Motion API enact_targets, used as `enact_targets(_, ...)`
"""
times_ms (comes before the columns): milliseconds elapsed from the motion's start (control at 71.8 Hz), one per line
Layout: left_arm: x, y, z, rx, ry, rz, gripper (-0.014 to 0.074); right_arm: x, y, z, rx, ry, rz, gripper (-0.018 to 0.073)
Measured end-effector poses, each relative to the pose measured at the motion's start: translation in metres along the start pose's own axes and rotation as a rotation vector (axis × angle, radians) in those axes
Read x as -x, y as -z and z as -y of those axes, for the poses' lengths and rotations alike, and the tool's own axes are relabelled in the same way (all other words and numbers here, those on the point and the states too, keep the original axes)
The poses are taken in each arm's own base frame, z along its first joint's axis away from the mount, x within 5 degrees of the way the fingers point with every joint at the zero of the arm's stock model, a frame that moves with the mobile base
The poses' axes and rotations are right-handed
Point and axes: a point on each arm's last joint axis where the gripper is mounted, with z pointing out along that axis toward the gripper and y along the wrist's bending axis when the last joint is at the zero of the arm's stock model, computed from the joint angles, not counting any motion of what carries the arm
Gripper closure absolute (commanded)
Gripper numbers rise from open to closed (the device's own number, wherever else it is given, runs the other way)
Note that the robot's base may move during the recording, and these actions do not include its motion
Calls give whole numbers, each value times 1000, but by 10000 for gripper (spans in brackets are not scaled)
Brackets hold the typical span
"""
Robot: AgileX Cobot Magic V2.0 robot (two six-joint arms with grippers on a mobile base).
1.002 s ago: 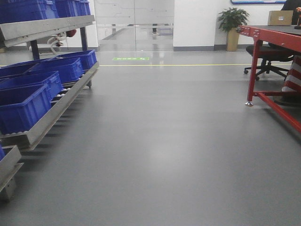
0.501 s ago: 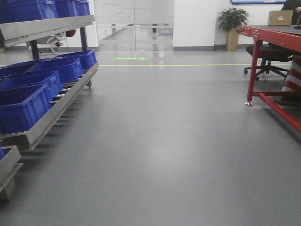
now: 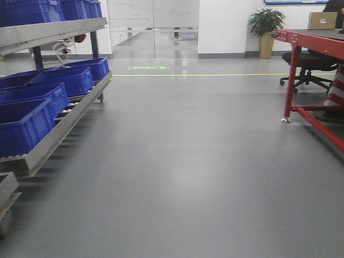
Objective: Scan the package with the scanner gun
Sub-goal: 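Drive the base forward along the aisle past the blue bins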
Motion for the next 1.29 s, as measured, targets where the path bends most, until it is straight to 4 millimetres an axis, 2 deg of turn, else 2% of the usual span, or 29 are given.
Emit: enact_targets(1295,0,0,0,0,0,0,708,0,0,0,0,0,0,721)
